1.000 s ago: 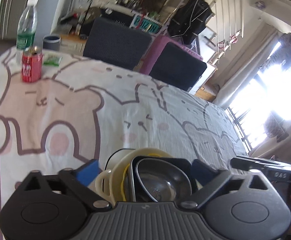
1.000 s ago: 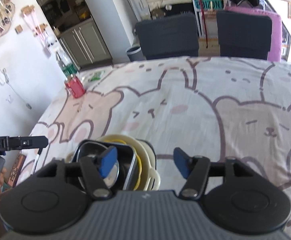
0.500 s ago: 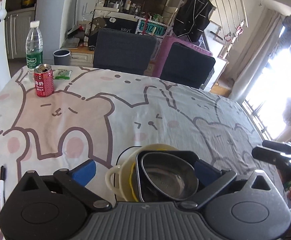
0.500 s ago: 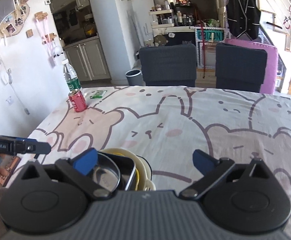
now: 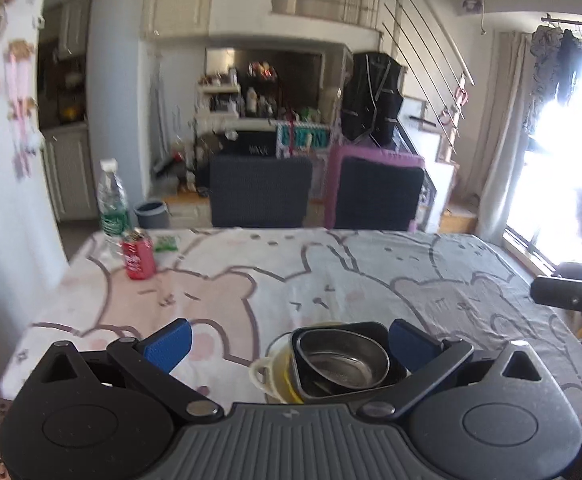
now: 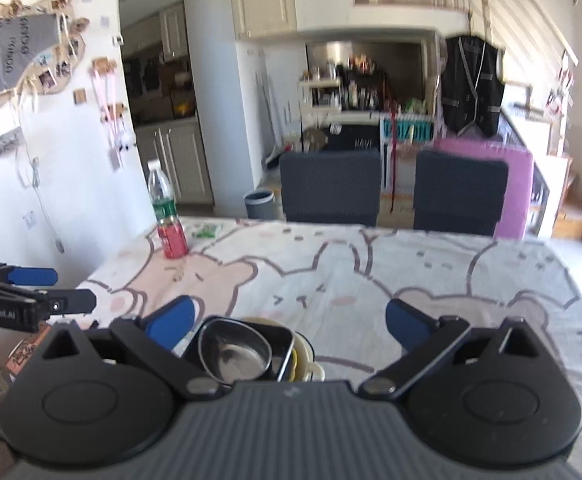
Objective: Organize plates and bowls
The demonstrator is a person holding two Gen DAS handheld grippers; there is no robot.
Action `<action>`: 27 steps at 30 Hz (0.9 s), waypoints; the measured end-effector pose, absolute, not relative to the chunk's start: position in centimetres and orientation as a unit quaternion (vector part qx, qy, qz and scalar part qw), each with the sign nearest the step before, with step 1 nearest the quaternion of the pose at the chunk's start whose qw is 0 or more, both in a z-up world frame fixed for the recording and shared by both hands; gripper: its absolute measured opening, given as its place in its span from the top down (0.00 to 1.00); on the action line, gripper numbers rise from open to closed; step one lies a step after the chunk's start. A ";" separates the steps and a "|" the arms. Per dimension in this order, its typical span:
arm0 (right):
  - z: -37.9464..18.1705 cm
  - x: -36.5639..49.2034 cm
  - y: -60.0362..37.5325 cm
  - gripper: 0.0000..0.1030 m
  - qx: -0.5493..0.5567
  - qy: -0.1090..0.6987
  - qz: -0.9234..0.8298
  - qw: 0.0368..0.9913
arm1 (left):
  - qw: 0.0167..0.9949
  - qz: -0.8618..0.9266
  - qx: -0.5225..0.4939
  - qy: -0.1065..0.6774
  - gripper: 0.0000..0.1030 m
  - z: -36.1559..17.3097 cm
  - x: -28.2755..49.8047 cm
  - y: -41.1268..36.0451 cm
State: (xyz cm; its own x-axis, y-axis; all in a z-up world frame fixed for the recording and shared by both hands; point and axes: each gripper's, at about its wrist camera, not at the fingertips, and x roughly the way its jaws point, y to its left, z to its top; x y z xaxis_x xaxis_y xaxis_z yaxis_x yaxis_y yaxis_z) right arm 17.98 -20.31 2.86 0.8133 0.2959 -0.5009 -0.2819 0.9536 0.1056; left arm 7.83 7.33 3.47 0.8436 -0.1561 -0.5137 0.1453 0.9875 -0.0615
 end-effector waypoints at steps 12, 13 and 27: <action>1.8 9.2 -19.4 0.01 -0.022 0.221 0.104 0.970 | 0.966 -0.066 0.005 0.251 0.00 1.8 1.2 5.8; 1.5 8.7 -19.3 0.01 -0.022 0.218 0.102 0.970 | 0.966 -0.061 0.006 0.252 0.00 1.4 0.9 5.9; -3.4 6.4 -18.3 0.01 -0.032 0.227 0.060 0.972 | 0.968 -0.024 0.016 0.248 0.00 -1.4 -1.0 7.4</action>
